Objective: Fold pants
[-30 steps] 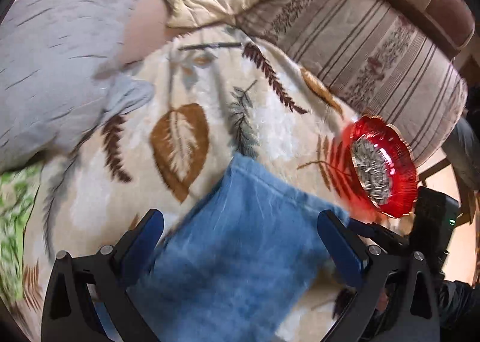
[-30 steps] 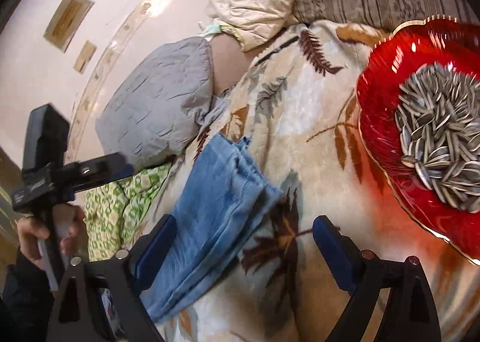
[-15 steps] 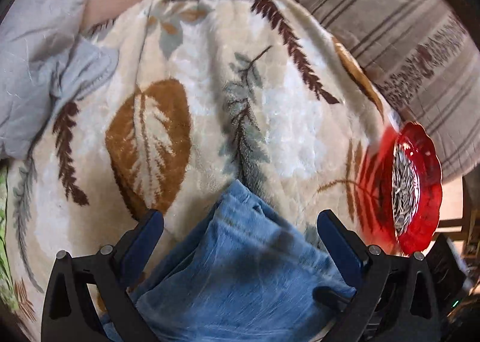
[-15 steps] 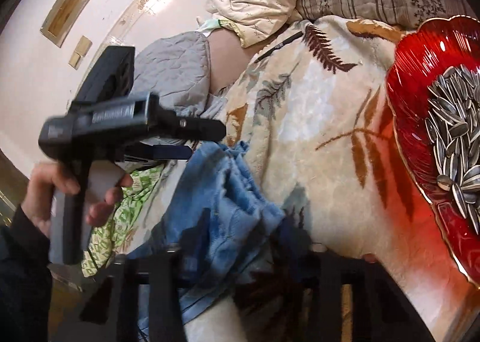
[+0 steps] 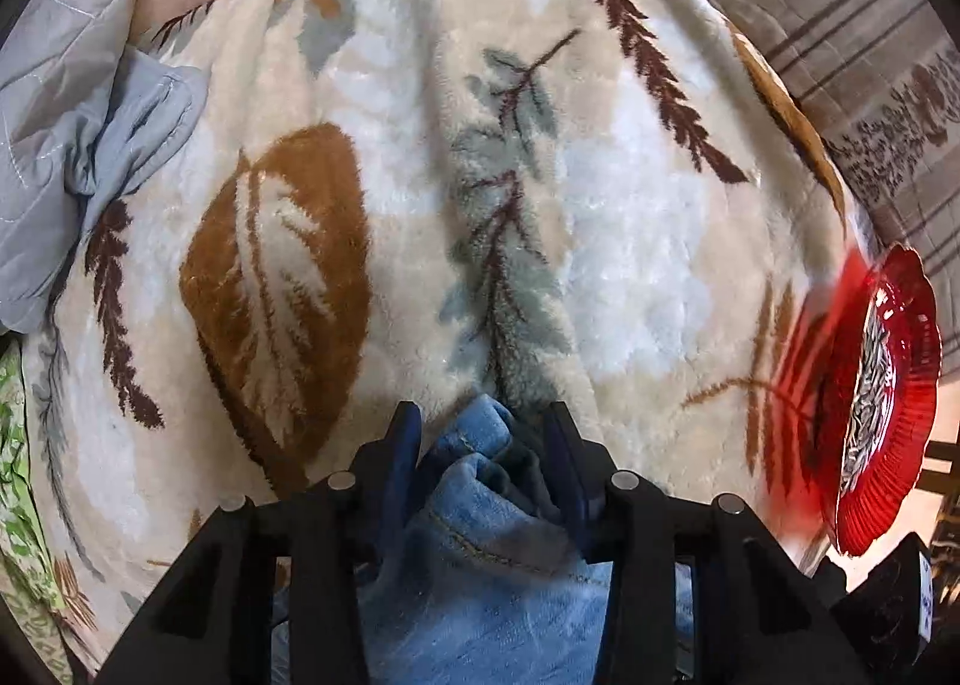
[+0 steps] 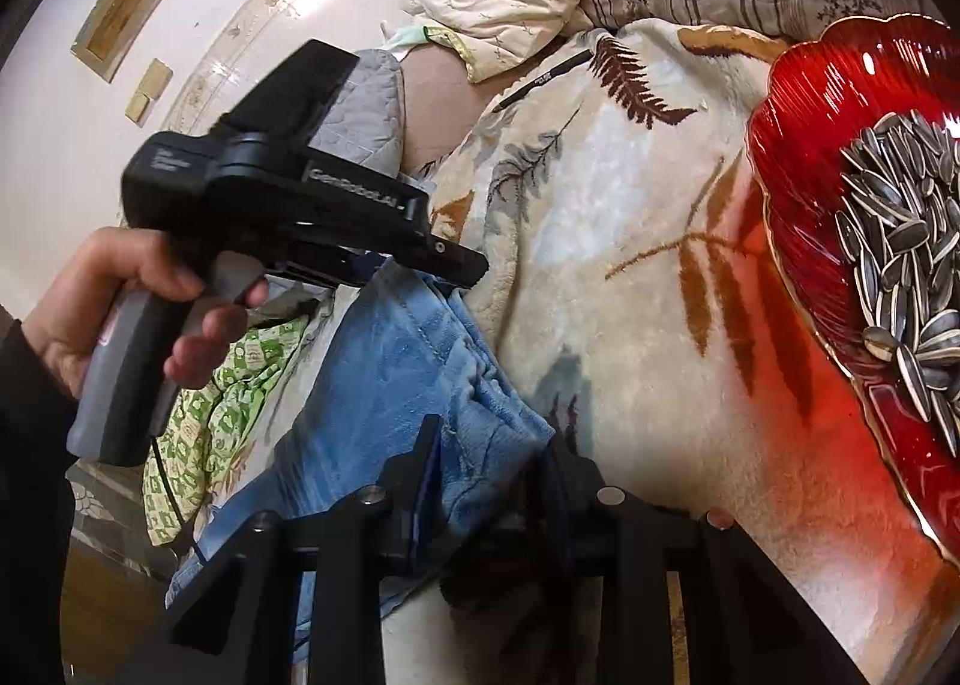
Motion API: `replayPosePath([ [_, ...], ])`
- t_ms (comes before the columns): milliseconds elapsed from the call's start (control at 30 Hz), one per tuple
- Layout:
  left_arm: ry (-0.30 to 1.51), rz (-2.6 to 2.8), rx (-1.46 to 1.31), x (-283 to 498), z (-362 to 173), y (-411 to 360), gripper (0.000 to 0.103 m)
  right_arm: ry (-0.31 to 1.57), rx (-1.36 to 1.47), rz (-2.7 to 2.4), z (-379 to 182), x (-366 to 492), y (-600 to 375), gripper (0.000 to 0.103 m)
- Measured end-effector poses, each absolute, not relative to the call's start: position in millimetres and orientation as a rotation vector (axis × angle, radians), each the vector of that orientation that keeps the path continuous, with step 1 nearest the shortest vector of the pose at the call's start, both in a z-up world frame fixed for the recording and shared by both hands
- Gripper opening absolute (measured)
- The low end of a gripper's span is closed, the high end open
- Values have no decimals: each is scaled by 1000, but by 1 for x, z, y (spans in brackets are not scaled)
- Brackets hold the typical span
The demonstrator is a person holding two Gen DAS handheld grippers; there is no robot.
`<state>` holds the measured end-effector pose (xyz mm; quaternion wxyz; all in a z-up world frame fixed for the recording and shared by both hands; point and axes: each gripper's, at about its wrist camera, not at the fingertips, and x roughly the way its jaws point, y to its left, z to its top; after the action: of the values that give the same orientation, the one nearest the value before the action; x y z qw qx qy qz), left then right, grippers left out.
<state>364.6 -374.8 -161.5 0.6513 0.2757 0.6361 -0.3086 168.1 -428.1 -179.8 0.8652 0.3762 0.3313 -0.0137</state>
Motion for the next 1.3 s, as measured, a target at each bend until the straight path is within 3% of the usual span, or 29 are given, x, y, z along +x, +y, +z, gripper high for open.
replayPosePath([
  [33,1445,-699,631,365,-163,-376,44,694,786,-29,-180,168,-428,32],
  [100,1438,-711,635,366,-164,-378,26,694,786,-28,-181,169,-428,32],
  [200,1415,-720,645,362,-162,-383,22,691,771,-34,-179,169,-426,32],
  [633,1267,-853,455,334,-77,-330,20,541,552,-93,-125,143,-390,21],
  [933,1122,-960,214,317,-25,-214,20,389,187,-92,-69,110,-298,18],
  [1100,1118,-871,141,316,-31,-134,17,360,8,-9,-61,105,-230,18],
  [1300,1176,-728,74,323,-80,-54,16,469,-106,175,-84,119,-143,17],
])
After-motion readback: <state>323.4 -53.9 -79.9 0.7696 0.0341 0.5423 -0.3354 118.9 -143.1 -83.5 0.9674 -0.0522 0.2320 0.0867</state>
